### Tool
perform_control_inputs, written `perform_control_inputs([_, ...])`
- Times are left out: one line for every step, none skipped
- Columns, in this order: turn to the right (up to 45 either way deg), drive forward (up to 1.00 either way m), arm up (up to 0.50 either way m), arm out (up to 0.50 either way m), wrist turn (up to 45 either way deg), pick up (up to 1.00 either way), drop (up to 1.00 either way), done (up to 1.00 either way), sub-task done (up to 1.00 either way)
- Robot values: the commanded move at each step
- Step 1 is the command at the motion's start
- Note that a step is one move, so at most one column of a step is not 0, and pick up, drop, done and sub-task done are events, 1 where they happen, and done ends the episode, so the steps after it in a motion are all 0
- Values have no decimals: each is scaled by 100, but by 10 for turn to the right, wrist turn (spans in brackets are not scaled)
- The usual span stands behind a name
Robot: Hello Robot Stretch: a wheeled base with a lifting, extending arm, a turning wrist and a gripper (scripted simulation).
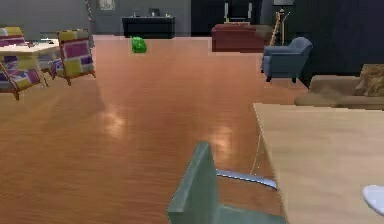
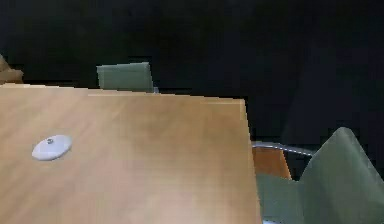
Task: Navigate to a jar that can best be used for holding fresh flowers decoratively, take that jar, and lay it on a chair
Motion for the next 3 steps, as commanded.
perform_control_inputs([-330, 0, 0, 0, 0, 0, 0, 0, 0])
perform_control_inputs([0, 0, 50, 0, 0, 0, 0, 0, 0])
perform_control_inputs([0, 0, 38, 0, 0, 0, 0, 0, 0])
